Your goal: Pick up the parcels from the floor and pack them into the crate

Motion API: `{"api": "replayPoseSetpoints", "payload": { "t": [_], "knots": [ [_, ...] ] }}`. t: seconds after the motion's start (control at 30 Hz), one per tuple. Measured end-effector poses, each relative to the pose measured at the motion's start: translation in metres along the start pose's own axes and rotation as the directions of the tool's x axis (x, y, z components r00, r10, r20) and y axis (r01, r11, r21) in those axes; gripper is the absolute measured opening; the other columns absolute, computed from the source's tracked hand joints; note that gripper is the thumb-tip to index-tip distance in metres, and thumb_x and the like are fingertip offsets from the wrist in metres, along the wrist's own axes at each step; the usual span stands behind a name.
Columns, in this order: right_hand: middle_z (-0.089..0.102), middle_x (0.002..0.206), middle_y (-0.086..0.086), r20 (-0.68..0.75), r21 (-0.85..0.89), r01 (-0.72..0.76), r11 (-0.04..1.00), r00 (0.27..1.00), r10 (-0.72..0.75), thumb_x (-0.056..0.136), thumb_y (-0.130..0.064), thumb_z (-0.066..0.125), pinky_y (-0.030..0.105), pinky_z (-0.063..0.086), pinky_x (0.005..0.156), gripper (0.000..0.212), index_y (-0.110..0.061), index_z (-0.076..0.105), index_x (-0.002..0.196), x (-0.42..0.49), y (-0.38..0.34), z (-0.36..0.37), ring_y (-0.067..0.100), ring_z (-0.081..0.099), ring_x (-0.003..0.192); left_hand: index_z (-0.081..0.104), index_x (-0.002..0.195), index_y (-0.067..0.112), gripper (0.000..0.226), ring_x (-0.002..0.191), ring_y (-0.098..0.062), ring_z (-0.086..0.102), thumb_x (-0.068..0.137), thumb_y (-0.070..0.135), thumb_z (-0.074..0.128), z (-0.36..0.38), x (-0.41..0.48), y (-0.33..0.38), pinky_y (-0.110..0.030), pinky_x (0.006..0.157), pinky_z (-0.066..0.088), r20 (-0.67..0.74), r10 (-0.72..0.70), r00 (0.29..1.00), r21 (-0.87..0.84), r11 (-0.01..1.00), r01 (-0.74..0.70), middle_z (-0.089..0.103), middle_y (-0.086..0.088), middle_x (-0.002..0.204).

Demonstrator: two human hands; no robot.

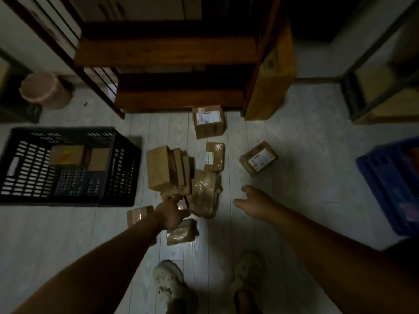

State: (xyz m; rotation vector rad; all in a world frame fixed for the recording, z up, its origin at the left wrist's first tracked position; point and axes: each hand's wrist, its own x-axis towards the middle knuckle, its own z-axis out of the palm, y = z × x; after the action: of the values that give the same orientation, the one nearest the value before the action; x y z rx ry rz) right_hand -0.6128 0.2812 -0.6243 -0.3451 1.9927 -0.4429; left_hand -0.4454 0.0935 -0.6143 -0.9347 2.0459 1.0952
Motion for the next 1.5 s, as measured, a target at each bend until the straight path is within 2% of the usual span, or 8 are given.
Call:
{"api": "replayPoseSetpoints", "payload": {
  "t": [0.27,0.37,0.5,0.63,0.97,1.13,1.33,1.5],
  "knots": [
    [0.056,0.09,-0.009,0.054,0.161,-0.009,0.987,0.999,0.0,0.086,-0.037,0.063,0.025,0.046,0.06,0.039,-0.023,0.051,0.12,0.172,0.047,0.093,0.007,0.055,0.071,0.045,0.131,0.008,0.044,0.109,-0.025,0.057,0.089,0.01,0.058,0.065,0.174,-0.061,-0.018,0.08,0.043,-0.076,-0.091,0.993,-0.256,0.964,0.069,0.053,-0.012,0.125],
    [0.063,0.09,0.0,0.061,0.221,0.062,0.973,0.995,-0.077,0.089,-0.029,0.061,0.037,0.055,0.074,0.01,-0.032,0.052,0.087,0.229,0.059,0.133,0.019,0.063,0.082,0.059,0.091,0.01,0.004,0.072,-0.01,0.064,0.089,0.007,0.059,0.089,0.231,-0.085,-0.011,0.059,0.049,-0.088,-0.087,0.992,-0.388,0.92,0.046,0.063,-0.011,0.092],
    [0.058,0.121,0.009,0.067,0.35,0.112,0.93,0.987,-0.145,0.088,-0.009,0.061,0.048,0.046,0.097,0.043,-0.02,0.048,0.127,0.271,0.07,0.178,0.027,0.057,0.11,0.062,0.095,-0.006,0.025,0.08,-0.028,0.058,0.09,0.018,0.059,0.114,0.271,-0.105,-0.039,0.075,0.047,0.023,-0.112,0.993,-0.474,0.873,0.11,0.062,-0.022,0.09],
    [0.057,0.125,0.002,0.011,0.493,0.092,0.865,0.994,-0.112,0.087,-0.012,0.064,0.039,0.045,0.096,0.048,-0.027,0.046,0.129,0.273,0.075,0.195,0.02,0.055,0.115,0.057,0.11,0.003,0.023,0.073,-0.028,0.06,0.089,0.01,0.059,0.123,0.274,-0.114,-0.034,0.062,0.048,-0.003,-0.153,0.988,-0.524,0.842,0.129,0.063,-0.016,0.087],
    [0.047,0.087,-0.023,-0.041,0.552,-0.005,0.834,0.999,0.033,0.091,-0.027,0.058,0.016,0.04,0.063,0.027,-0.047,0.041,0.097,0.147,0.016,0.151,-0.002,0.05,0.079,0.048,0.131,0.024,0.044,0.104,-0.024,0.061,0.089,0.011,0.057,0.049,0.158,-0.06,-0.041,0.094,0.05,0.0,0.009,1.0,-0.582,0.813,-0.007,0.062,-0.009,0.12],
    [0.055,0.117,-0.006,-0.201,0.546,0.181,0.818,0.976,-0.082,0.088,-0.026,0.063,0.041,0.05,0.089,0.064,-0.035,0.029,0.142,0.055,-0.063,0.104,0.018,0.056,0.105,0.04,0.138,0.031,0.064,0.103,-0.018,0.063,0.083,0.013,0.066,-0.03,0.057,-0.028,-0.031,0.081,0.055,0.006,0.127,0.992,-0.729,0.68,-0.082,0.06,0.0,0.121],
    [0.052,0.108,-0.023,-0.314,0.572,0.384,0.725,0.919,-0.238,0.081,-0.022,0.07,0.023,0.046,0.074,0.068,-0.051,0.034,0.131,-0.077,-0.155,0.049,0.0,0.054,0.098,0.051,0.126,0.037,0.054,0.105,-0.029,0.062,0.083,0.006,0.062,-0.126,-0.087,0.001,-0.046,0.088,0.052,-0.139,0.199,0.97,-0.77,0.595,-0.232,0.059,-0.007,0.123],
    [0.046,0.133,-0.006,-0.342,0.703,0.4,0.588,0.915,-0.214,0.077,-0.025,0.075,0.05,0.05,0.088,0.089,-0.043,0.017,0.143,-0.176,-0.21,0.005,0.024,0.049,0.119,0.055,0.125,0.034,0.058,0.1,-0.027,0.066,0.074,0.01,0.068,-0.192,-0.201,0.017,-0.038,0.08,0.055,-0.112,0.367,0.924,-0.695,0.635,-0.337,0.069,-0.004,0.109]
  ]
}}
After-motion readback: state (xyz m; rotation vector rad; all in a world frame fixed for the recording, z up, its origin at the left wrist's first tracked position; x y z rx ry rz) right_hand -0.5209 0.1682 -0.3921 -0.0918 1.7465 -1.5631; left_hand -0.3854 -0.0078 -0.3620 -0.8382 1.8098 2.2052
